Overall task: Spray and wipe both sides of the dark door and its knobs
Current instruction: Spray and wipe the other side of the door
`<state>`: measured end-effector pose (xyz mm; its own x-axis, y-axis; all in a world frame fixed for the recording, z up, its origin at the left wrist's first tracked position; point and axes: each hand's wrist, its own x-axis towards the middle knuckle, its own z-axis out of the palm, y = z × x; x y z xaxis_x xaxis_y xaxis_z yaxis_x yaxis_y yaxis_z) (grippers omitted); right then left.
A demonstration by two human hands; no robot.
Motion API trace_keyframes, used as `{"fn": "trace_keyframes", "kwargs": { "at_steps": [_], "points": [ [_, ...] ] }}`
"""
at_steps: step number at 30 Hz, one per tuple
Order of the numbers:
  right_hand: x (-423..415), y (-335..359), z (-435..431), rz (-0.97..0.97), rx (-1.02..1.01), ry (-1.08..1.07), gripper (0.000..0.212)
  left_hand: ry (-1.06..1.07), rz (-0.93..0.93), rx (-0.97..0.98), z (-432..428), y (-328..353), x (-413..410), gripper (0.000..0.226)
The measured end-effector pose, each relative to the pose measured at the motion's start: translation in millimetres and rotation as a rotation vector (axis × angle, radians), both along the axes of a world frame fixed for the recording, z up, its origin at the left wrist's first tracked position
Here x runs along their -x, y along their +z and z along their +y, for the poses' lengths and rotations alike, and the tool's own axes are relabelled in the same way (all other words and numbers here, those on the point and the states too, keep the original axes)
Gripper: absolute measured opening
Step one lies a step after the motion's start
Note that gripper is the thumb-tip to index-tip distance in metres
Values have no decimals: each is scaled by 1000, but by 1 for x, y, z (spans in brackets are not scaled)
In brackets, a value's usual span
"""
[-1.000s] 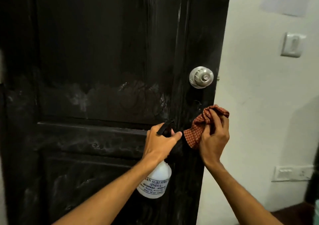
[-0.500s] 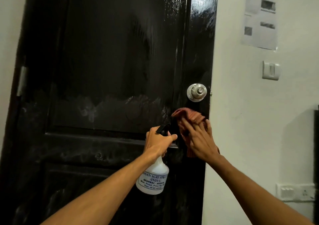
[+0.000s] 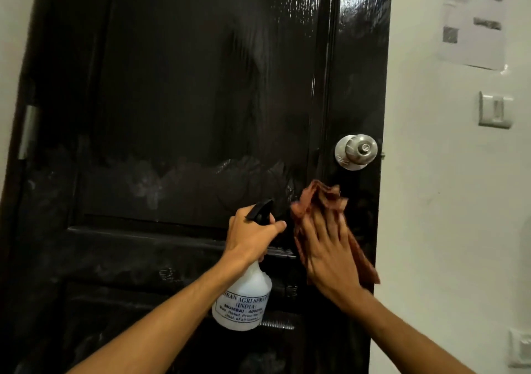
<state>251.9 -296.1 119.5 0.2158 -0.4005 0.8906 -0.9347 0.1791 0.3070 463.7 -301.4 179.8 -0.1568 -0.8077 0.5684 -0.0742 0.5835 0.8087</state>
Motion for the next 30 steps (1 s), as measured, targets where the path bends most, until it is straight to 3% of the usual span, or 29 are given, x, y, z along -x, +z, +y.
{"fn": "trace_keyframes", "kwargs": {
  "at_steps": [4, 9, 13, 15, 20, 25, 27, 30],
  "points": [
    [9, 12, 5, 145, -89, 57, 60, -15, 15, -59, 2, 1, -8, 22],
    [-30, 73, -9, -43, 72, 5, 64, -1, 54, -93, -5, 7, -30, 19],
    [-39, 15, -18, 207, -127, 87, 65, 12, 62, -88, -13, 6, -52, 18],
    [-40, 31, -19, 315, -138, 113, 58, 35, 44, -71, -19, 5, -66, 19],
    [-77, 115, -45, -55, 90, 20, 65, 95, 40, -48, -38, 4, -104, 19],
    [-113, 37, -80, 303, -41, 146, 60, 124, 51, -23, -54, 4, -133, 20],
    [-120, 48, -87, 298, 4, 195, 55, 134, 36, -17, -59, 4, -143, 20],
    [-137, 94, -90, 137, 78, 117, 58, 155, 30, -23, -70, 0, -158, 20]
  ]
}}
